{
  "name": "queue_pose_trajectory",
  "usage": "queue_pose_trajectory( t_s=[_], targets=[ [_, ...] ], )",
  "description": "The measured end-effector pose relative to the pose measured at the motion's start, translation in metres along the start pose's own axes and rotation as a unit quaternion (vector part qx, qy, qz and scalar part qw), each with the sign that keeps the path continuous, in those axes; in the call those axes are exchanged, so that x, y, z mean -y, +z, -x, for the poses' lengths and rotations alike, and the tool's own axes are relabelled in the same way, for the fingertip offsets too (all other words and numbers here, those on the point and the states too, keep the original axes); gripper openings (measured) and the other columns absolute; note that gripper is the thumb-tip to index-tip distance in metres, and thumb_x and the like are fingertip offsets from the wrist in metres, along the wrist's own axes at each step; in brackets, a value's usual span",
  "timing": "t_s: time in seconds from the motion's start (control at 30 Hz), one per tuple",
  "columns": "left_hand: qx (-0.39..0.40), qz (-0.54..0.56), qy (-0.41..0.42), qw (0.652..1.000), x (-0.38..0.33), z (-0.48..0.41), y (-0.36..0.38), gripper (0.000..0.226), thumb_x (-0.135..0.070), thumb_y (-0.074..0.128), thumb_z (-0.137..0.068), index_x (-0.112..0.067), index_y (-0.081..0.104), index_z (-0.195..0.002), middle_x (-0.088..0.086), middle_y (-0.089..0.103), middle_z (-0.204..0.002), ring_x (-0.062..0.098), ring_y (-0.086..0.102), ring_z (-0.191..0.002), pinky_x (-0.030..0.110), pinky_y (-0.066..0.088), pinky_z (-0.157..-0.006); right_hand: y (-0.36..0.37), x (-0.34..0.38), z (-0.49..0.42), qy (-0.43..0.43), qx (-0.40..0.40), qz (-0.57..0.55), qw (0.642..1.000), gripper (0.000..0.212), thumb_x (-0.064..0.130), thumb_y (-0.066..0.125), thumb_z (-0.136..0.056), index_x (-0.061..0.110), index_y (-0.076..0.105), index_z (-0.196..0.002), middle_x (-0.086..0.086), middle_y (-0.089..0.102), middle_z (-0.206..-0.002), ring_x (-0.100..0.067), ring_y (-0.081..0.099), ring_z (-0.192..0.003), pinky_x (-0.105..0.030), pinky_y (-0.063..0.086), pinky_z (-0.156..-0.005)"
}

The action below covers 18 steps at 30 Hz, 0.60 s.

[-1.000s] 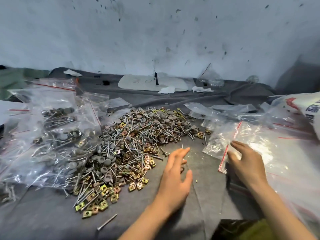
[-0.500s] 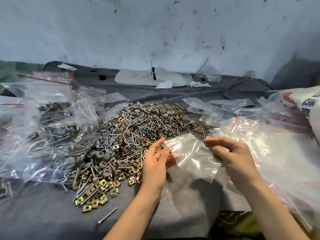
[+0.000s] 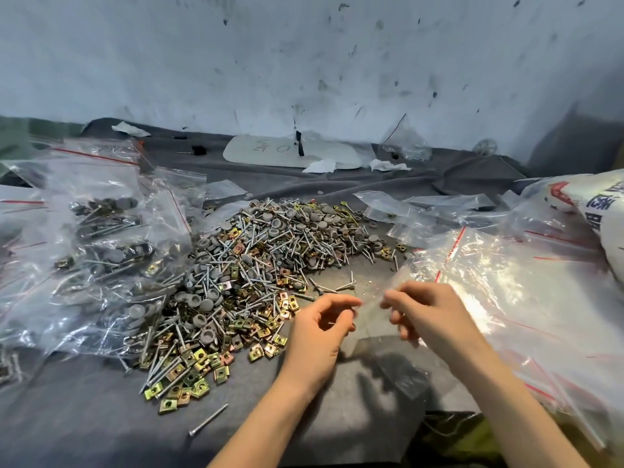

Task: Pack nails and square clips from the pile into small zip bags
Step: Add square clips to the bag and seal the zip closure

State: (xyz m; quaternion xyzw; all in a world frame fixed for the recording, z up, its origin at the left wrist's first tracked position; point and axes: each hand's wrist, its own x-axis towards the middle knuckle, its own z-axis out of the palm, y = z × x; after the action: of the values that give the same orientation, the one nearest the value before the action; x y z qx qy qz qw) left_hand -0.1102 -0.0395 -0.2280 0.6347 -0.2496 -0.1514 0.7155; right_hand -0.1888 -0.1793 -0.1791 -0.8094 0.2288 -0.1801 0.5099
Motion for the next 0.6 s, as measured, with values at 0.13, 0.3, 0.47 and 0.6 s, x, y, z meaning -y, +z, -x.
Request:
queue_pose_trajectory(
  t_s=[0.13,0.3,0.47,0.6],
  targets=[
    [0.018,-0.068,0.038,0.997,0.000,0.003,0.001,0.027,0.004,0.061,-0.085,-0.021,0.072,-0.087,-0.004,0.071,-0.088,0.006,0.065,-0.086,0.018,0.049,-0.081,0.020,-0.005,0.001,0.045,-0.029,-0.034,0.998,0.032,0.027,0.064,-0.089,0.003,0.067,-0.069,-0.003,0.056,-0.049,-0.014,0.053,-0.040,-0.025,0.041,-0.041],
    [0.022,-0.118,0.060,0.991,0.003,0.001,0.000,0.029,0.001,0.062,-0.085,-0.027,0.071,-0.083,-0.013,0.069,-0.087,0.003,0.063,-0.084,0.017,0.048,-0.078,0.023,-0.008,0.001,0.089,-0.024,-0.077,0.993,0.025,0.008,0.058,-0.089,-0.004,0.065,-0.068,-0.007,0.052,-0.047,-0.015,0.046,-0.034,-0.020,0.037,-0.037],
    [0.039,-0.118,0.070,0.990,0.005,0.003,0.002,0.025,-0.003,0.062,-0.086,-0.027,0.071,-0.085,-0.017,0.067,-0.089,0.004,0.064,-0.086,0.020,0.050,-0.077,0.018,-0.012,0.001,0.101,-0.002,-0.096,0.990,0.026,0.005,0.059,-0.083,0.005,0.065,-0.058,-0.002,0.045,-0.047,-0.013,0.036,-0.037,-0.018,0.028,-0.038],
    [0.049,-0.082,0.046,0.994,0.005,0.002,0.002,0.022,-0.014,0.065,-0.089,-0.031,0.067,-0.103,-0.010,0.069,-0.097,0.006,0.066,-0.090,0.026,0.054,-0.080,0.023,-0.014,0.004,0.085,0.007,-0.138,0.987,0.030,0.008,0.062,-0.083,0.011,0.063,-0.053,-0.001,0.040,-0.046,-0.010,0.031,-0.038,-0.017,0.024,-0.037]
  ],
)
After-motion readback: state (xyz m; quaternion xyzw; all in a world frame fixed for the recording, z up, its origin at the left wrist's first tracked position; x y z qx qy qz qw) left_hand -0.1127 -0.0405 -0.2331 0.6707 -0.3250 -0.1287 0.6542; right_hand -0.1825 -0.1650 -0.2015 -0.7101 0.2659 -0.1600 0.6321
